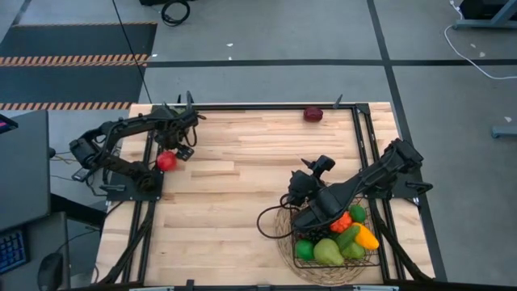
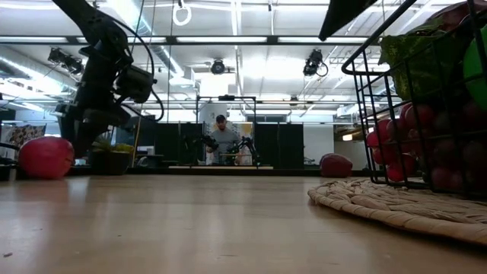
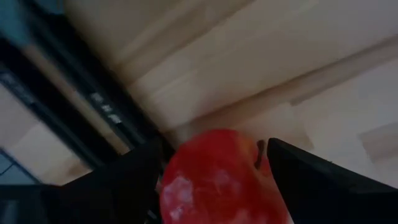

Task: Build produce basket
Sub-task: Put the red apple into the black wire basket

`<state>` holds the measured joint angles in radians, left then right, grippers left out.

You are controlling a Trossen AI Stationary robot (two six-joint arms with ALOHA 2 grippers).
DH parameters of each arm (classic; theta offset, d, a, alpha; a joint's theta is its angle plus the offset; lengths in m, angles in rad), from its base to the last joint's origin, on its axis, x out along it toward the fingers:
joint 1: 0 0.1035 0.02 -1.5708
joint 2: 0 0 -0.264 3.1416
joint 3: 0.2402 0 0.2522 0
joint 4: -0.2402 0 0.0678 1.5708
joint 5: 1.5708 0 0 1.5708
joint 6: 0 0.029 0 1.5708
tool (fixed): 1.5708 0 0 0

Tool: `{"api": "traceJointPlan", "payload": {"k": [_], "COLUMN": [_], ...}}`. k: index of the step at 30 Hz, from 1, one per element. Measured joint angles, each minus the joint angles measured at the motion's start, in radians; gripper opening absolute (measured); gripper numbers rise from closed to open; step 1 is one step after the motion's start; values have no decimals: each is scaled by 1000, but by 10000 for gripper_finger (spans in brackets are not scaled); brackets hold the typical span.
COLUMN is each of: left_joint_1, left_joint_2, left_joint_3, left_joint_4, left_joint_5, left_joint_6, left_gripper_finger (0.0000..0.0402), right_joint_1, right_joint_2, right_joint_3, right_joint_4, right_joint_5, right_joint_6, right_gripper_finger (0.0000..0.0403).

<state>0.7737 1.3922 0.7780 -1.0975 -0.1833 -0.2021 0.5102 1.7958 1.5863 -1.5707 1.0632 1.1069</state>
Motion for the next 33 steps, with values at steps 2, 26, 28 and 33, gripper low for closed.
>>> {"api": "traceJointPlan", "payload": {"k": [2,26,28,33], "left_joint_1": [-2,-98,-100,-98], "left_joint_2": [0,-181,-232,-320], "left_joint_3": [0,0,0,0], "left_joint_4": [0,324,303,126], "left_joint_5": [17,170,170,153], "left_joint_6": [13,129,123,9], "left_gripper_finger": [300,300,300,300], "right_joint_1": [-3,-275,-304,-386], "right_joint_2": [0,1,1,1], "right_joint_3": [-15,-92,-115,-176], "right_joint_4": [2,553,733,1150], "right_joint_5": [7,385,315,36], "right_joint_6": [4,-387,-570,-987], "right_gripper_finger": [252,284,284,284]}}
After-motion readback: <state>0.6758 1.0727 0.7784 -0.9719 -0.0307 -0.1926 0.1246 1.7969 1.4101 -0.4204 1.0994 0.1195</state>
